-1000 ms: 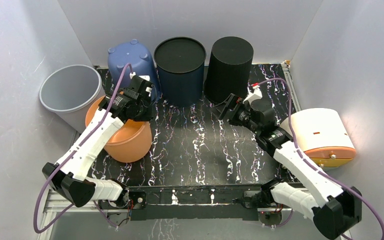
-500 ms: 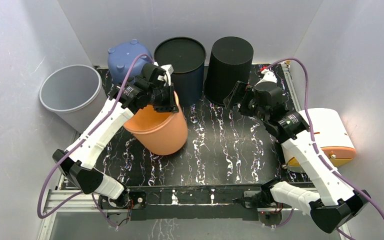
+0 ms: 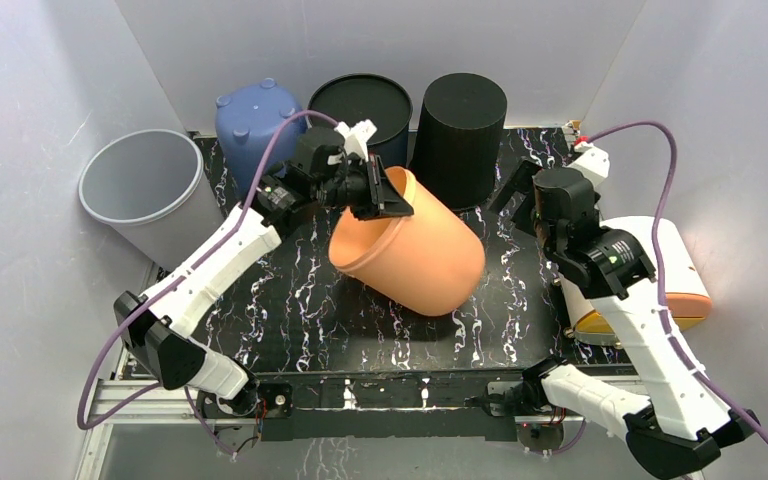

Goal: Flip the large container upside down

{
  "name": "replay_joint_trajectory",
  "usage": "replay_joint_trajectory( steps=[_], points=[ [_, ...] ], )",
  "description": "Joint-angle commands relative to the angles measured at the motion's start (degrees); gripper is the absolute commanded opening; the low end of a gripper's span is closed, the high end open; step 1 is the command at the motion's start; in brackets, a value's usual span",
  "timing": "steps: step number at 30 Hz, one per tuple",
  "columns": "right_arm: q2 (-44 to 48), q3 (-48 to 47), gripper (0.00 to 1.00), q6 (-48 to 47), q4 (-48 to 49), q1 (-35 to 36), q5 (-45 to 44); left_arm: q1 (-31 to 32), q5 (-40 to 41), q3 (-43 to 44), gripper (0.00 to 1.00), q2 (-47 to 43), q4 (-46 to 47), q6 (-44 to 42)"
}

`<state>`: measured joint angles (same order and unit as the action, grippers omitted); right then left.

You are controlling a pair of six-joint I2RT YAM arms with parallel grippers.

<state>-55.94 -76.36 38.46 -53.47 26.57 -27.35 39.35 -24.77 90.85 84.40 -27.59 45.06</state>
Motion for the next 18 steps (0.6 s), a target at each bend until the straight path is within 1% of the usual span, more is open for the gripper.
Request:
replay_joint_trajectory(
  steps=[1,5,11,14,18],
  points=[
    [2.1,-3.2,0.98,-0.1,-1.2,-0.2,-6.9,0.6,-6.3,-7.9,0.00,-3.3,18.2,8.9],
    [1.4,-3.7,0.98,0.5,-2.8,-0.2,-7.3,0.7,-6.5,-11.8,0.00,-4.1,21.7,10.2],
    [-1.1,-2.5,0.98,-0.5,-4.4,-0.2,-2.3,0.7,-5.9,-18.5,0.00,-5.7,23.1,9.5],
    [-1.2,-1.0,0.98,0.1,-4.4,-0.1,0.0,0.7,-4.7,-21.8,0.00,-8.3,21.5,7.7],
    [-0.8,1.4,0.98,0.9,-3.6,-0.2,3.3,0.6,-1.5,-24.4,0.00,-10.3,16.3,4.1]
  ],
)
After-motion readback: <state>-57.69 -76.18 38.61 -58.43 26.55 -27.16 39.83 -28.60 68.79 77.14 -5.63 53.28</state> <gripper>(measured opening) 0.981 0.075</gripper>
